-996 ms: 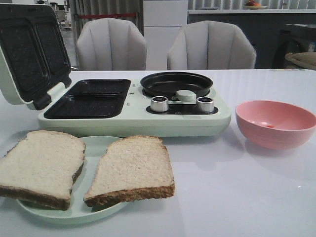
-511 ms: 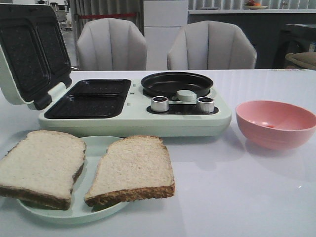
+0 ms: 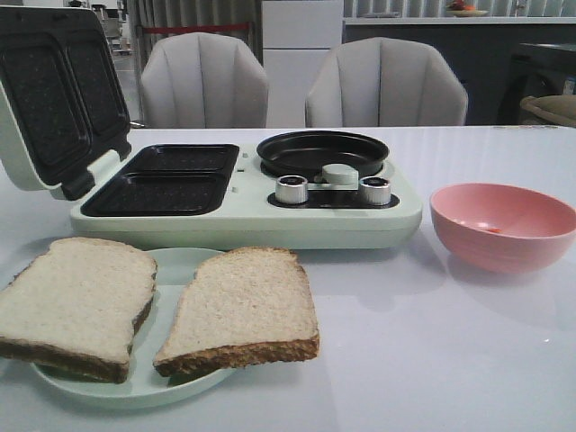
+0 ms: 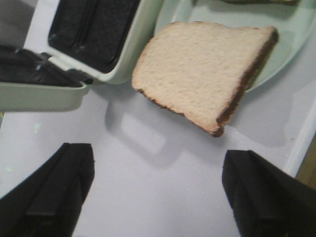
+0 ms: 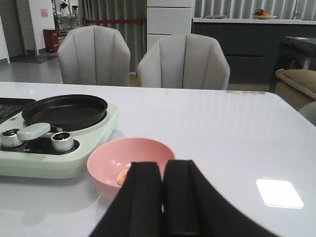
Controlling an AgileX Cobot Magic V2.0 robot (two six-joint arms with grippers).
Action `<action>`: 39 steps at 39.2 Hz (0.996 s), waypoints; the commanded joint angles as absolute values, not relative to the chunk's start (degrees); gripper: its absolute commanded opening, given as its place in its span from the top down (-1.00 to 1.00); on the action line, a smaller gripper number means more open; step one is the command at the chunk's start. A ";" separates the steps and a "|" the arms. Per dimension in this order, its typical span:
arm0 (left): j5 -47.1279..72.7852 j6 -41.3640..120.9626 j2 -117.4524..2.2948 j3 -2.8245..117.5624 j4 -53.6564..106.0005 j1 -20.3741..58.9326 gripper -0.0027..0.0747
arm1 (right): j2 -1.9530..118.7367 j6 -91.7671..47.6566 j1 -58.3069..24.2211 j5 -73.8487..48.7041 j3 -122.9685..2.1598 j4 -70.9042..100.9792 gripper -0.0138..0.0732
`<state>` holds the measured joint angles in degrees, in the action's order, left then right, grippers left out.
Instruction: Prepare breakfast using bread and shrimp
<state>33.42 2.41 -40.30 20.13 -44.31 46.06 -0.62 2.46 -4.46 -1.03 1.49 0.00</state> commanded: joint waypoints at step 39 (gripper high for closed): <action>33.78 -14.71 -84.34 30.38 -72.26 48.53 -0.58 | -1.80 2.30 -4.08 3.38 0.58 -0.76 0.33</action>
